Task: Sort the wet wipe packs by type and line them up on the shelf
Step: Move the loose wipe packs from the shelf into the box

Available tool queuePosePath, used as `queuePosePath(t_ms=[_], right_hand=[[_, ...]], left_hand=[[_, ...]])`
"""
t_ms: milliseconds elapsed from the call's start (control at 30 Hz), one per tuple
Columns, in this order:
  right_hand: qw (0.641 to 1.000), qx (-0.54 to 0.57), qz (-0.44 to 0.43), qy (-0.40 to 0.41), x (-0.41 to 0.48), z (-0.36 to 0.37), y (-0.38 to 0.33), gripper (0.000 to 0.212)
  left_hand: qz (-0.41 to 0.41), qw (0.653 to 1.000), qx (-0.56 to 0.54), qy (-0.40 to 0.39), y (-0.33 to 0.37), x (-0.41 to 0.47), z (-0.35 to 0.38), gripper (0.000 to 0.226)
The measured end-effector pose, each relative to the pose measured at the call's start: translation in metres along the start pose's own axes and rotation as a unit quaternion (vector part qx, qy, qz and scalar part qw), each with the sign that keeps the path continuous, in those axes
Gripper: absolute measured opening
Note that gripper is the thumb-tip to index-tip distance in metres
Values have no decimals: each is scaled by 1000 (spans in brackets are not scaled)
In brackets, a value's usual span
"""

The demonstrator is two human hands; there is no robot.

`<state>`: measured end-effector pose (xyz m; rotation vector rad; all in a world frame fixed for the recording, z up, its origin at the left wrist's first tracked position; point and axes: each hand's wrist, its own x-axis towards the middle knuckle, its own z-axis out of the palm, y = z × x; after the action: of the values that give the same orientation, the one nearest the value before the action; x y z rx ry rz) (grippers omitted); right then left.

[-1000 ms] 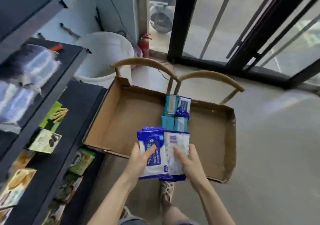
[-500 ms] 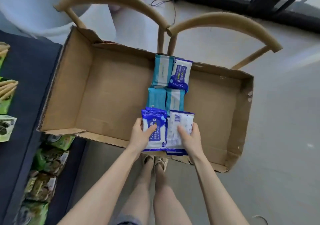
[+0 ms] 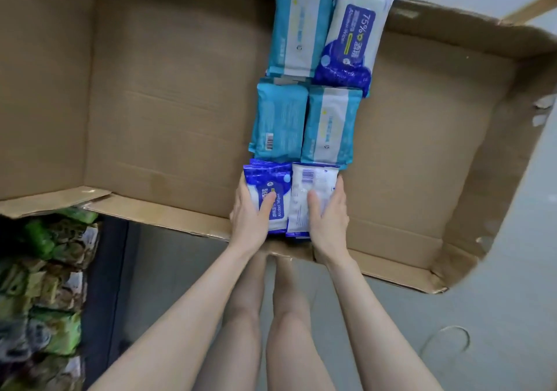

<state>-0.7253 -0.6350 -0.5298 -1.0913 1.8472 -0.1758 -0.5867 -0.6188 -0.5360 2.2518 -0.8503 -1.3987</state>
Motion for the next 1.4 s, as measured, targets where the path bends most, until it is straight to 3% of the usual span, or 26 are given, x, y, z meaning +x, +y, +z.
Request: queuePosePath(t_ms=[133, 233, 300, 433, 667, 967, 1100, 1400], right_hand=[[999, -23, 4, -36, 1, -13, -2, 67], [993, -98, 6, -61, -4, -27, -12, 46], [987, -149, -18, -58, -12, -39, -23, 38], [969, -222, -93, -59, -49, -70, -61, 42], [921, -228, -312, -53, -167, -104, -168, 33], [787, -226, -566, -100, -323, -62, -291, 30], [735, -219, -633, -110, -380, -18, -340, 28], [693, -145, -695, -121, -466, 82, -456, 25]], left_hand=[[-26, 999, -10, -43, 6, -1, -12, 54], [-27, 995, 49, -88, 20, -3, -28, 47], [-18, 991, 92, -91, 31, -12, -42, 40], [37, 989, 129, -67, 55, -52, -82, 35], [161, 980, 91, 77, 107, -181, -196, 30], [175, 932, 44, 315, 62, -329, -335, 27], [180, 899, 23, 398, 33, -370, -399, 25], [238, 830, -1, 504, -2, -399, -554, 24]])
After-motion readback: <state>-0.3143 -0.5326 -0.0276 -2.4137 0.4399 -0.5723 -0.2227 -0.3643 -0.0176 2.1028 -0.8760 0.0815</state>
